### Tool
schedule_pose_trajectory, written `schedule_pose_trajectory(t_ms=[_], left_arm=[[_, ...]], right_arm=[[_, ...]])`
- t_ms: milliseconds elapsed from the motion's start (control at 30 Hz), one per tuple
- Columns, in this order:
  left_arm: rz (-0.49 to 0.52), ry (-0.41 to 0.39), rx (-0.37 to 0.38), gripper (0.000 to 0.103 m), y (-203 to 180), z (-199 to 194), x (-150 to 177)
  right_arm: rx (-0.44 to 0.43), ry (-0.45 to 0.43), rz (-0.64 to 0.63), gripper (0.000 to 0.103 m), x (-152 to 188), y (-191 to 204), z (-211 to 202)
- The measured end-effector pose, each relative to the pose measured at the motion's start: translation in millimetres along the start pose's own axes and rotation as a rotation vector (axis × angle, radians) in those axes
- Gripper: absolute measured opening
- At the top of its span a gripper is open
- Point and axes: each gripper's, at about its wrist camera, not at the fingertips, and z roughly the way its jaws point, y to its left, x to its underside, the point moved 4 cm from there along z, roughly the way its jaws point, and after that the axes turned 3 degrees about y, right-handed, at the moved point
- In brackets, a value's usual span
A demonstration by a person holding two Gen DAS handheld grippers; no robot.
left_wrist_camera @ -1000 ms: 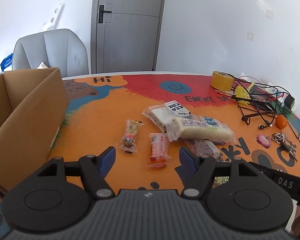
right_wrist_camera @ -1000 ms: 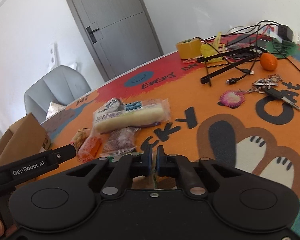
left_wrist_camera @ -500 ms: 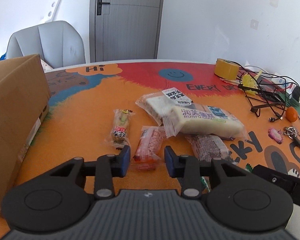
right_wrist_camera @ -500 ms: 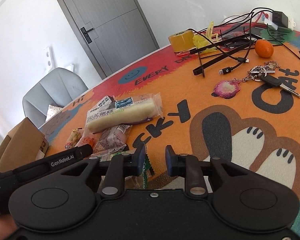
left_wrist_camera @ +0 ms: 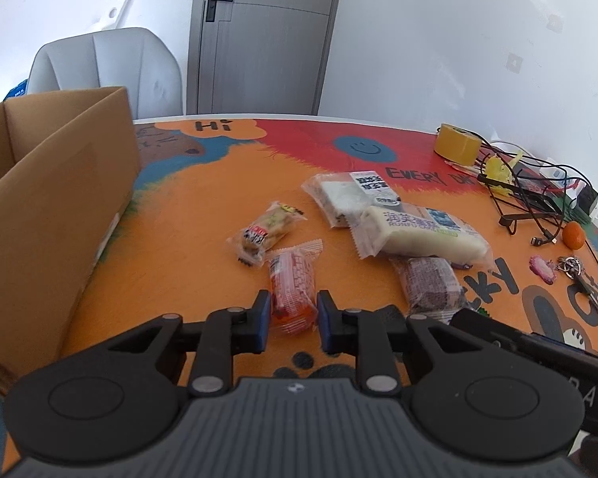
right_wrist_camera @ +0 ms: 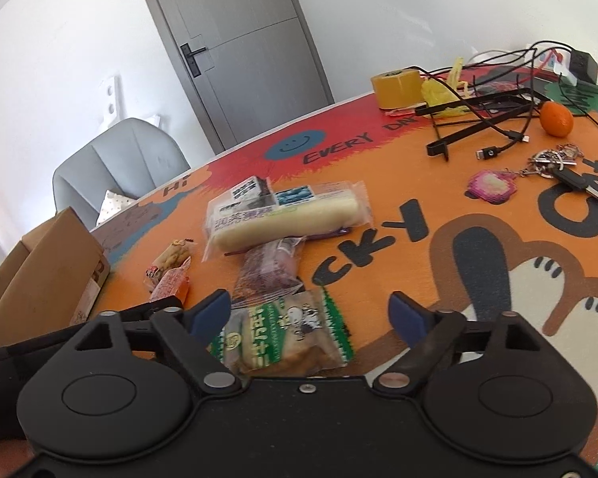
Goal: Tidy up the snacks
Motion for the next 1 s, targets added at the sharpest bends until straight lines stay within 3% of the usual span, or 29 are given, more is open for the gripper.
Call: schedule_pose_trajectory(t_ms=[133, 300, 433, 633, 733, 800, 1000], left_arm=[[-0.022, 0.005, -0.006, 0.023, 13, -6, 1], [-0.042, 0.006, -0.012, 0.023, 25, -13, 4], [-0.05, 0.009, -0.017, 0.024, 30, -14, 5], [-0.032, 0.019, -0.022, 0.029, 27, -11, 5], [-0.027, 0.02, -0.004, 0.047, 23, -8, 4], [-0.021, 0.015, -0.017, 0.052, 20, -7, 3], [-0.011, 0.0, -0.046, 0.052, 17, -1, 3]], right_arm=[[0.02, 0.013, -0.027, 0.102, 3, 11, 3], [0.038, 0.032, -0.077, 0.103, 10, 24, 8], [0.104, 0.043, -0.179, 0.102, 17, 37, 13], [0.153, 0.034, -0.231, 0.08, 17, 39, 11], [0.141, 0.022, -0.219, 0.07, 16, 33, 7], [0.129, 0.02, -0.204, 0.064, 14, 29, 4], [0.122, 0.005, -0.168, 0.06, 11, 18, 1]])
